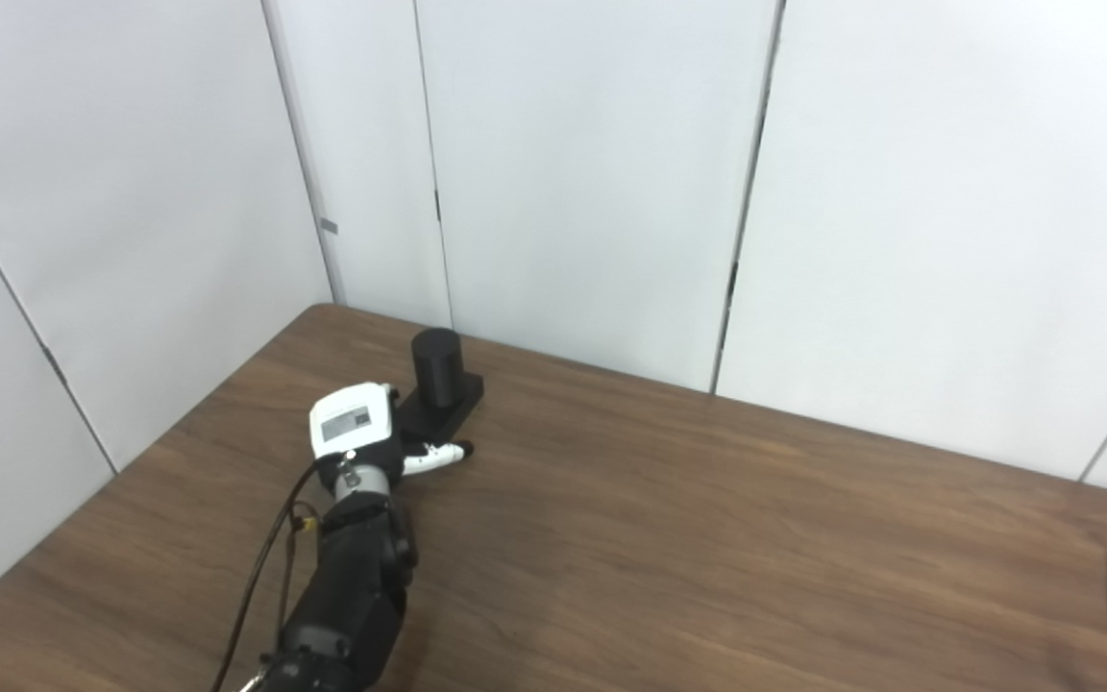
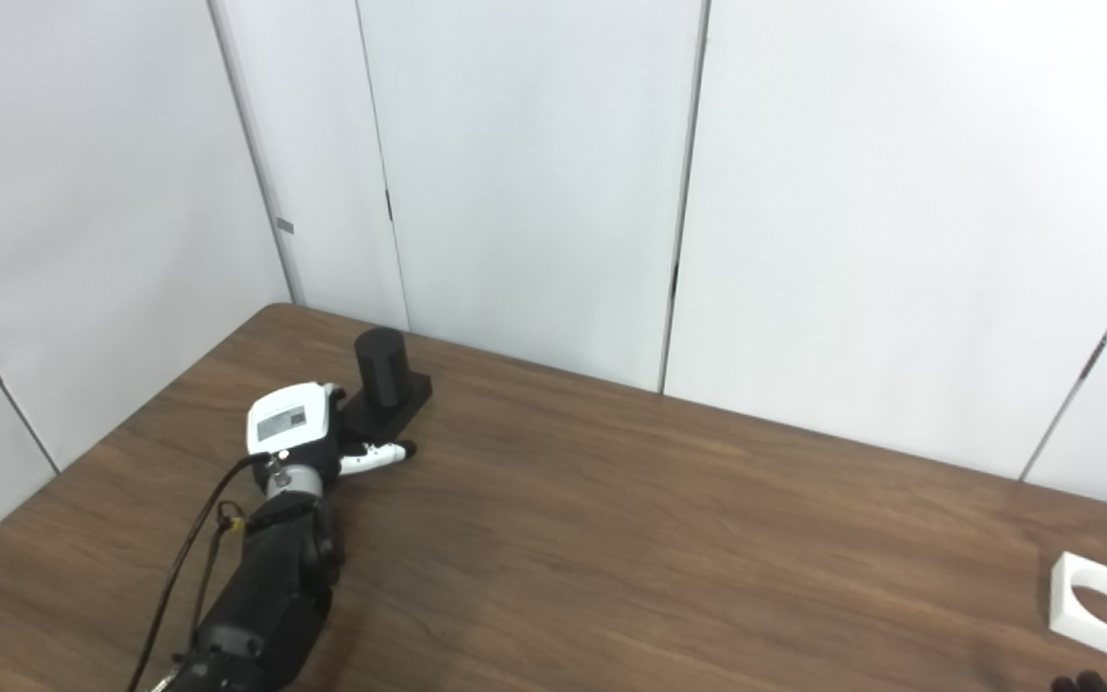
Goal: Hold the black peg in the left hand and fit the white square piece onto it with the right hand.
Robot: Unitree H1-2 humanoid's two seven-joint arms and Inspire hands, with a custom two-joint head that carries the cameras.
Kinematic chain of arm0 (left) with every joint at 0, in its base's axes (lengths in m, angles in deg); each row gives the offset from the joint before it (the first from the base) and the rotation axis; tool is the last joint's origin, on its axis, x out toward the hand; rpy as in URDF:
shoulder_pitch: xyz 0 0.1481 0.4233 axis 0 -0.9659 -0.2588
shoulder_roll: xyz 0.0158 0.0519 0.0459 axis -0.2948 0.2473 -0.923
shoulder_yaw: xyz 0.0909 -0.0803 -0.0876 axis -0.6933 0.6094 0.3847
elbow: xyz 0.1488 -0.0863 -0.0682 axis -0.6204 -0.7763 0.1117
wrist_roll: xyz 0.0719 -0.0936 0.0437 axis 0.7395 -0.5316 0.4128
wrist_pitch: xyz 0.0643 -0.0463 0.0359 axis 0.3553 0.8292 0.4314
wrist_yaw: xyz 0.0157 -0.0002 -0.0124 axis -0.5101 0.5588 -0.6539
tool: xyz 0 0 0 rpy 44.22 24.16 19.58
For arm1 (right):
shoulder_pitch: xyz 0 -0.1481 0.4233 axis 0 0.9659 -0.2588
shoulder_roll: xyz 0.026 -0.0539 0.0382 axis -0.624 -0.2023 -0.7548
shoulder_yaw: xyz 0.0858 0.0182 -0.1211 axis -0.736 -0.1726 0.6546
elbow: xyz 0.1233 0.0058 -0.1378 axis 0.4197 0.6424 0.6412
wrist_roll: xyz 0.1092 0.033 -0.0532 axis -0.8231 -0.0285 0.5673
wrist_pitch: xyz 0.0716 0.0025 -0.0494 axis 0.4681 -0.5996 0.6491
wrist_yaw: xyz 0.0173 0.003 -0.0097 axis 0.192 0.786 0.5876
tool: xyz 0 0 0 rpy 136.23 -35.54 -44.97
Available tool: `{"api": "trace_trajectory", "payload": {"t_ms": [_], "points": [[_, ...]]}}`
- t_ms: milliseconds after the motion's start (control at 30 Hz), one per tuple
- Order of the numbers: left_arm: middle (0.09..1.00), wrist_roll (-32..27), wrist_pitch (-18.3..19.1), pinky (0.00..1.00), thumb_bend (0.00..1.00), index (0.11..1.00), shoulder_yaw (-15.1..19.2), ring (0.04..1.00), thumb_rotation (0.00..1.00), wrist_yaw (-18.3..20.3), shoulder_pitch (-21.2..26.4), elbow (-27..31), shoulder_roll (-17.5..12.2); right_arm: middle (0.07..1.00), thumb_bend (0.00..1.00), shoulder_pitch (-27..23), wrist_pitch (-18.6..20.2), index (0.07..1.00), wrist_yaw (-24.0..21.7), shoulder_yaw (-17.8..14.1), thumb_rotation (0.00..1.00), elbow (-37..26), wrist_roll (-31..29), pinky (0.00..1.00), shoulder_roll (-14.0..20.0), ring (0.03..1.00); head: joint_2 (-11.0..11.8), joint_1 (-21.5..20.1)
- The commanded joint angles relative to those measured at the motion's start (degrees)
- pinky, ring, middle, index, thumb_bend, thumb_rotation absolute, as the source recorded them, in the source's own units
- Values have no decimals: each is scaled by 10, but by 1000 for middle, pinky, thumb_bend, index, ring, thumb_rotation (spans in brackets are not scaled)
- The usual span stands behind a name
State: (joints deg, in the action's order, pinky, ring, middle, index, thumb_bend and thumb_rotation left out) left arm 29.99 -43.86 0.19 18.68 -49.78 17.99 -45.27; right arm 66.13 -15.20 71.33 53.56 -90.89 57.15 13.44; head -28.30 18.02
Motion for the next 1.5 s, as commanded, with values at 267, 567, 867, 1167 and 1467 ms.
{"api": "trace_trajectory", "payload": {"t_ms": [267,567,867,1167,1467], "points": [[896,-6,0,870,893,820,6,911,722,-45,59,-63,-6,958,896,16,3,969,5,7,904,-5,-1,917,-10,986,-2,-3],[870,-6,0,837,836,776,8,891,641,-58,78,-92,1,949,886,18,11,966,11,9,890,-14,3,902,-11,974,-5,-5],[799,-96,-16,818,632,537,-15,870,198,-128,59,-72,-7,967,859,18,11,974,9,11,873,-13,-1,925,-6,995,-11,-5],[726,-171,-25,799,519,481,-51,816,49,-167,44,-50,-24,951,834,15,15,971,11,10,872,-14,-3,909,-5,974,-13,-8],[701,-207,-42,764,517,479,-79,790,43,-179,25,-15,-34,932,816,16,19,953,13,10,875,-19,-2,890,-8,955,-19,-17]]}}
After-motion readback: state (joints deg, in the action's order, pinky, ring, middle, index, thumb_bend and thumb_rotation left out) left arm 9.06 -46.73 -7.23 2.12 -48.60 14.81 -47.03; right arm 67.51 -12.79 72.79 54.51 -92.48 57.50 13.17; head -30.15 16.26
